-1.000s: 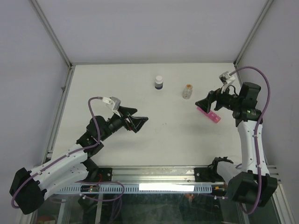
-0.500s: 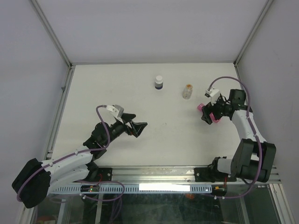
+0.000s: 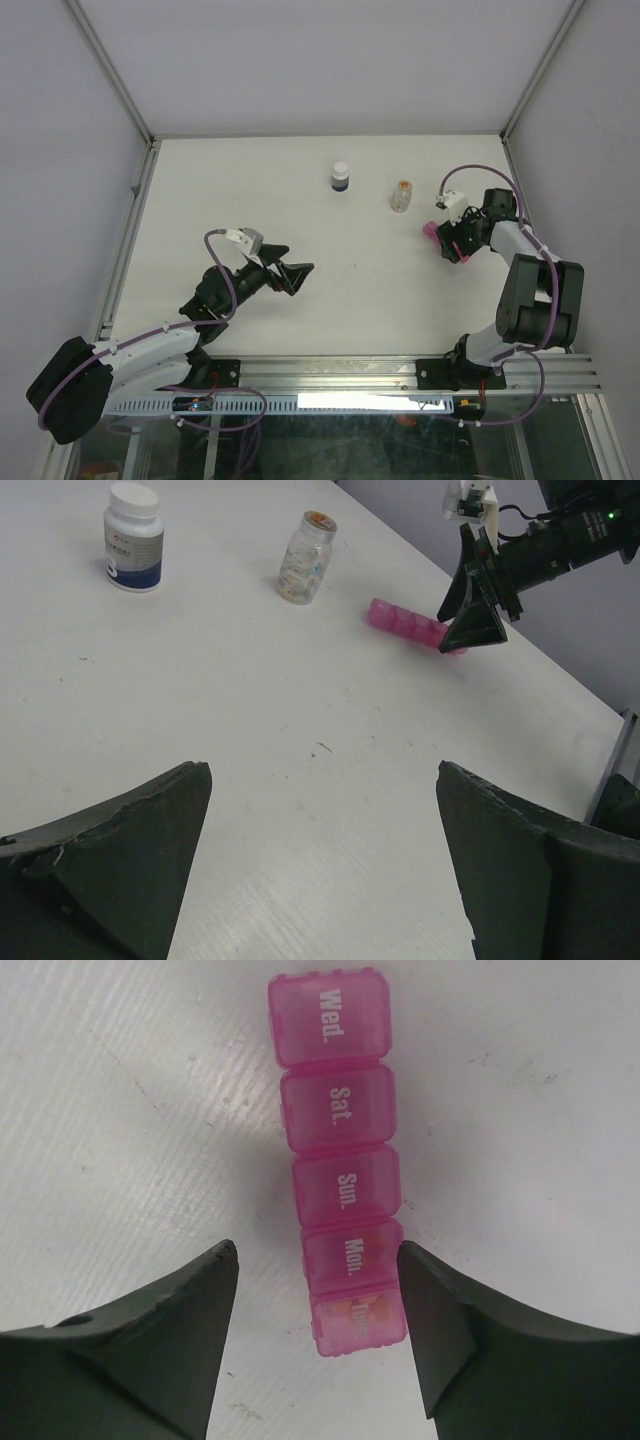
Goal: Sort the pills into containers
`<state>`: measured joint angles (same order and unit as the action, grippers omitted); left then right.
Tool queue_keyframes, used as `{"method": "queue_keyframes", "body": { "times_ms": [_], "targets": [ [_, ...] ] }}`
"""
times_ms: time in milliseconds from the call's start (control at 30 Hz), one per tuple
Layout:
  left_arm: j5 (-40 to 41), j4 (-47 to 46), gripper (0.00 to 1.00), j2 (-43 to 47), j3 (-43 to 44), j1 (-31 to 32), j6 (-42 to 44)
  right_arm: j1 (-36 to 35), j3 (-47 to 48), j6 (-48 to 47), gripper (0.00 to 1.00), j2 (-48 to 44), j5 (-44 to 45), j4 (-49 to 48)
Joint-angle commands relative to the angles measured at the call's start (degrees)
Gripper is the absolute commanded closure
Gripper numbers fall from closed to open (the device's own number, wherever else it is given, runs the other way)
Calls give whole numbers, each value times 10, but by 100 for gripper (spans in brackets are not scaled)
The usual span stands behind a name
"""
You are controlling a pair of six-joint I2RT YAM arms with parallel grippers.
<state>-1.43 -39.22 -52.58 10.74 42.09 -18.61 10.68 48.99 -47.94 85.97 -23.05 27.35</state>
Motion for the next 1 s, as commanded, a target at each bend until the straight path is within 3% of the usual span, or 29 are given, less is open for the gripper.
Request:
{"method": "queue_keyframes", "body": {
  "times_ms": [0,300,533,767,967],
  "targets": [
    [2,-47,1,3,-3,6,11,4,23,-4,34,13,13,-22],
    [-22,-63,1,-4,-7,6,10,3,29,-12,42,22,7,-18],
    [-27,-64,1,-4,-6,6,7,3,-7,-29,44,-72,-65,-16],
    [-31,-64,1,-5,-5,6,4,-15,-26,-33,63,-77,-55,-18],
    [-31,-55,1,9,-8,6,1,-23,-29,-21,63,-98,-52,-25]
  ]
}}
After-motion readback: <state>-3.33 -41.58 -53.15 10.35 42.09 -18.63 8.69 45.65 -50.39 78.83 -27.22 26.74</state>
